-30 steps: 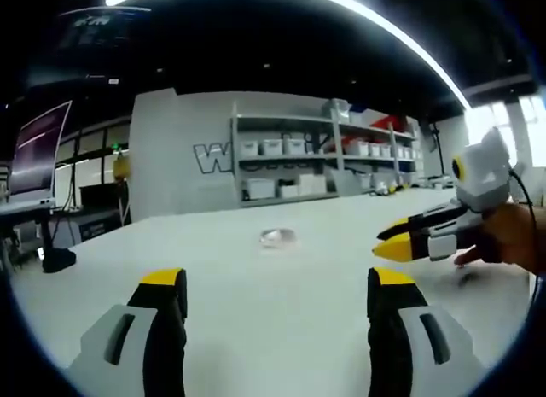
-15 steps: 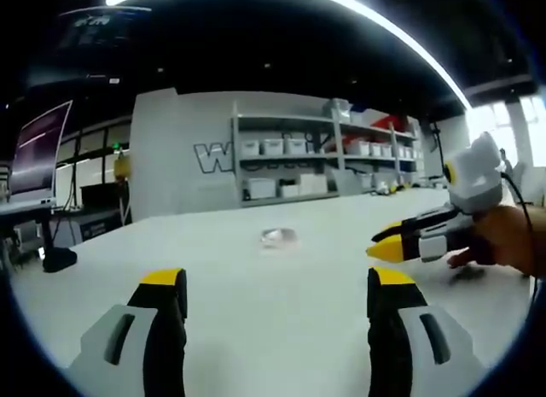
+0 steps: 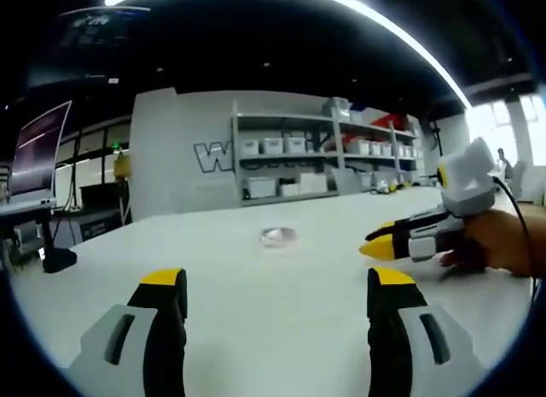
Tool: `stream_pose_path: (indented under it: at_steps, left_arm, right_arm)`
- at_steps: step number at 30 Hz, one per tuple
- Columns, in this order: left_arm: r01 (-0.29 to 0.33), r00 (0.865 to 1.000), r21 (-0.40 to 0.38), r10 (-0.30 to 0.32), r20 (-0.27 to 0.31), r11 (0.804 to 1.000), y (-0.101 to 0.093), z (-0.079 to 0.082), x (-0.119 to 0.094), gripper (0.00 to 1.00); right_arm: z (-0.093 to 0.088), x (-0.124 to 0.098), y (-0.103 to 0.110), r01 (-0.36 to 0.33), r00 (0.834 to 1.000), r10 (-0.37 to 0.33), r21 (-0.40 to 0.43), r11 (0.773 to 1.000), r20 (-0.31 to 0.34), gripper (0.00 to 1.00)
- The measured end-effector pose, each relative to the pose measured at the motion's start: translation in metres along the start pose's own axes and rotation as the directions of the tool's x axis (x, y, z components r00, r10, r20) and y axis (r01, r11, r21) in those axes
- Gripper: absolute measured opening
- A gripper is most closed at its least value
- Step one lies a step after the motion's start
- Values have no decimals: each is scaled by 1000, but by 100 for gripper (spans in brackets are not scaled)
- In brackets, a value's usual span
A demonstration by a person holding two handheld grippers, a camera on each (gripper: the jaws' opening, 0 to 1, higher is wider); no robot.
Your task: Open the resealable bag by pulling the two sides of the seal apart until the entire bag opening is separated and visibly accessible.
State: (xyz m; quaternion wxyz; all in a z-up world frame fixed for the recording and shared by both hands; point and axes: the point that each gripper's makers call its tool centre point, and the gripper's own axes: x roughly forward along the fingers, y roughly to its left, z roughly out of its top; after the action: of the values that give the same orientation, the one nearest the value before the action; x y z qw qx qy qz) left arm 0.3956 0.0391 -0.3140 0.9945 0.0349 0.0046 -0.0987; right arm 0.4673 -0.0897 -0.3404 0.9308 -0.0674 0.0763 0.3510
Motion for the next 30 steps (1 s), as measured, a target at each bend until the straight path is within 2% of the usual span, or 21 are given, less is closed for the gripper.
stream_pose_path:
  at_steps: [18, 30]
  left_arm:
    - [3, 1000, -2, -3, 0, 1000, 0, 0, 0, 86]
    - [3, 1000, -1, -3, 0, 1000, 0, 0, 0, 86]
  right_arm:
    - [0, 3, -3, 3, 1000, -3, 5, 1000, -3, 21]
    - [1, 18, -4, -15, 1000, 15, 13, 1000, -14, 21]
